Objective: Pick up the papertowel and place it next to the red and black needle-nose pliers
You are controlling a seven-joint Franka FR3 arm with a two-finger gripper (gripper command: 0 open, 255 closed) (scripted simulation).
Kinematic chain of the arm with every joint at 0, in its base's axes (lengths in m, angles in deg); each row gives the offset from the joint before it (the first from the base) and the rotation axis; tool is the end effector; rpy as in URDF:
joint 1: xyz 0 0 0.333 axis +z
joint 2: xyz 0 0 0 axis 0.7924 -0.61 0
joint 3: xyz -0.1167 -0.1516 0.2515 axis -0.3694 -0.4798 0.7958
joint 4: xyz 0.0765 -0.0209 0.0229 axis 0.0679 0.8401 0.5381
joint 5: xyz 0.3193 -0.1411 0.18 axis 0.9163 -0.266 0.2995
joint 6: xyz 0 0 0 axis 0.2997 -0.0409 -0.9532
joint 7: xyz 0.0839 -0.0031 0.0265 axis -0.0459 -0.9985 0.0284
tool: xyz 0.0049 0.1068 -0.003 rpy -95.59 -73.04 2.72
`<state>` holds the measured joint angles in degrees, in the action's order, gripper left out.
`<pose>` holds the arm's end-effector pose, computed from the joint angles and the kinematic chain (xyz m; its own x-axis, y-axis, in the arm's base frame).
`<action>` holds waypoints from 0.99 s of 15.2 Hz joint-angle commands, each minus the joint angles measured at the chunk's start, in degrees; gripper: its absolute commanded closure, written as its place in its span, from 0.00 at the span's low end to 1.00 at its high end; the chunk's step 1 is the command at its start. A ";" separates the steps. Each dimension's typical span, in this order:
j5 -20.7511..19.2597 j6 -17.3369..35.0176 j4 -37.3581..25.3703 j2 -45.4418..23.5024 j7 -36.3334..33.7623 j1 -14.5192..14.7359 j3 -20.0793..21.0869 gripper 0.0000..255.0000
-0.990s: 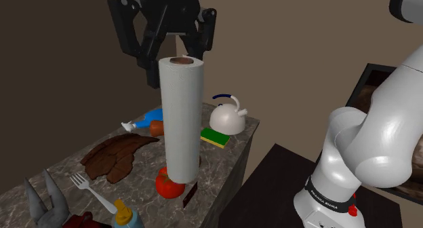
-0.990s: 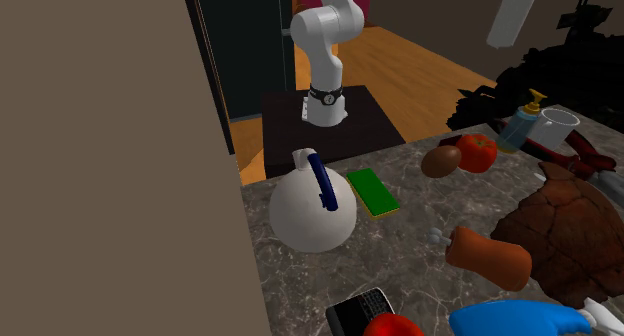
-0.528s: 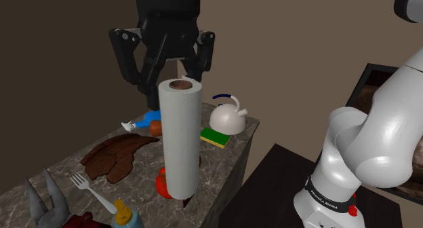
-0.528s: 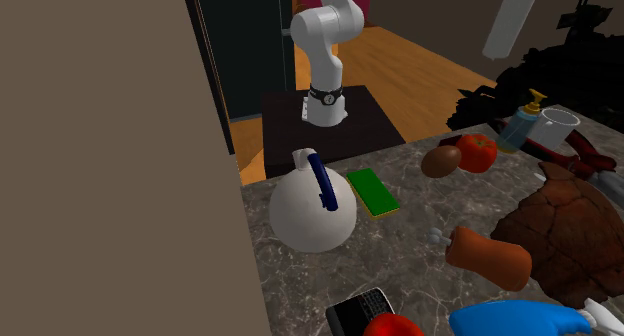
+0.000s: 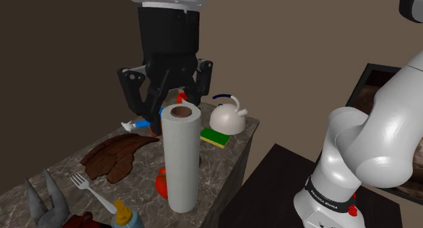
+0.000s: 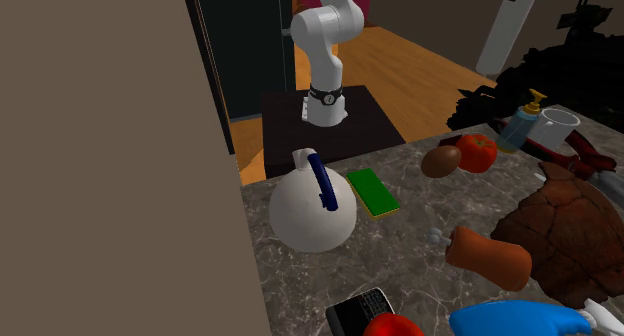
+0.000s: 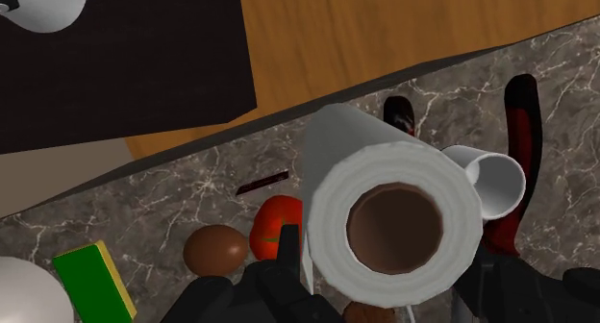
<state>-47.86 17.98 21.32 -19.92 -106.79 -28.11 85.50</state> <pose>0.2896 0.3739 0.6092 0.9943 -0.0988 -0.0403 -0.1009 -0.9935 -0.0525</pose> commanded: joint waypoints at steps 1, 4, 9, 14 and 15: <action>0.24 1.38 1.98 0.64 0.36 0.06 -0.08 1.00; 0.44 3.67 4.55 0.93 0.60 0.17 0.05 1.00; 0.73 7.47 8.58 1.15 0.95 0.34 0.34 1.00; 0.97 11.31 12.30 1.04 1.22 0.49 0.70 1.00; 1.01 12.08 13.02 0.98 1.27 0.52 0.78 1.00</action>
<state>-46.92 29.08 33.48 -18.86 -105.46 -27.67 86.10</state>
